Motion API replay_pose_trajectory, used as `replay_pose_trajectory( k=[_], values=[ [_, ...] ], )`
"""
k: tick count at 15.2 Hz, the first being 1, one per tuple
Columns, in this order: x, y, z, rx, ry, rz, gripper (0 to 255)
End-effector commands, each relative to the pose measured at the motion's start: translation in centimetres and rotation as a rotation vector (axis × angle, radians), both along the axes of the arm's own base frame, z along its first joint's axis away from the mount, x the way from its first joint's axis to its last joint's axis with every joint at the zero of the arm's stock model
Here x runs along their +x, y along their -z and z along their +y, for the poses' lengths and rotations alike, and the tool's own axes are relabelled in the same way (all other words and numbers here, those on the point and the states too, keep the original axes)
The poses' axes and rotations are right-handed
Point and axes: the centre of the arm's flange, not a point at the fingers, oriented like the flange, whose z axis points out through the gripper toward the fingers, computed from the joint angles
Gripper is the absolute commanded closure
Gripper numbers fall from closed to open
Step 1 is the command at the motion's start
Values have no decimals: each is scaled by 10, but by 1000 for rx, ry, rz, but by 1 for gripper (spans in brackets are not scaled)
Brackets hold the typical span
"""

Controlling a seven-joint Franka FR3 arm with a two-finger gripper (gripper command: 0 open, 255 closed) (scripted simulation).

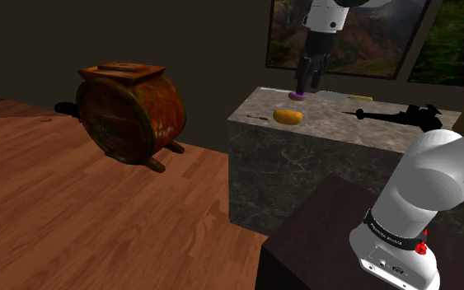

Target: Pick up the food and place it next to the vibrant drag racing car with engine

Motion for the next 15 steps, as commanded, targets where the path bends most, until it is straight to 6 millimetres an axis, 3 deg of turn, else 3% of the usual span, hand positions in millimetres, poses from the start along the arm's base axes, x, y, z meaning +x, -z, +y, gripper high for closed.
replay_pose_trajectory(
  k=[1,15],
  values=[
    [11,14,-21,0,-28,7,0],
    [96,111,-159,8,-209,59,0]
  ],
)
